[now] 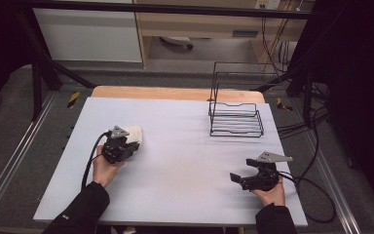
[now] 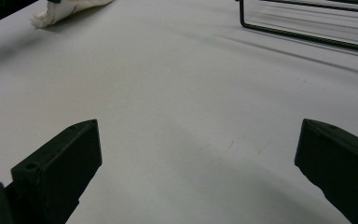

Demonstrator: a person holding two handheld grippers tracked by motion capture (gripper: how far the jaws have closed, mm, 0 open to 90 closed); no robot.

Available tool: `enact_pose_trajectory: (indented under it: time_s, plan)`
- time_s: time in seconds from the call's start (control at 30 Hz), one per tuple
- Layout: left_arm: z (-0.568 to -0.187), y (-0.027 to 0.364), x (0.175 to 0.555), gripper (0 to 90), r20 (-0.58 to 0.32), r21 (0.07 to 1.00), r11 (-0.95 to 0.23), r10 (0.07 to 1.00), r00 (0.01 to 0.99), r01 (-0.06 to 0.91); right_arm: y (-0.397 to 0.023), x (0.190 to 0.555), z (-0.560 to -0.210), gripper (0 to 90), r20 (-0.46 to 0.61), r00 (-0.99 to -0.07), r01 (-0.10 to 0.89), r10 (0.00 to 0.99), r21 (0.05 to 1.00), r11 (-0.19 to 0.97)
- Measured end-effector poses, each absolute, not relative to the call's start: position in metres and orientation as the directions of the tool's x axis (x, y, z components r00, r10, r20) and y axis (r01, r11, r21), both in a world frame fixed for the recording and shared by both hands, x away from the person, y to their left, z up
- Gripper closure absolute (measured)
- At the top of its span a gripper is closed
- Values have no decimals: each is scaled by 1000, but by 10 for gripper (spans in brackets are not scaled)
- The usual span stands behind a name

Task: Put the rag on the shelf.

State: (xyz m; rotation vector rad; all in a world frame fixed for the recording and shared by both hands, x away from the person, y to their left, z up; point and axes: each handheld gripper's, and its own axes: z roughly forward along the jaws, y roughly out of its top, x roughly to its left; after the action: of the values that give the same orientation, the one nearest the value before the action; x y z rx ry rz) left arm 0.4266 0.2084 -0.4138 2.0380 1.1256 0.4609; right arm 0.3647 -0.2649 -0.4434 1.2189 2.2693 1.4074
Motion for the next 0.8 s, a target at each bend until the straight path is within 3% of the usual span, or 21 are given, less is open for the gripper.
enact_pose_trajectory:
  time_s: [0.8]
  plan:
    - [-410,157,393,842,-102,764,-336,780,617,551,-264,365,-444,11,224,-638,533,737,819,212]
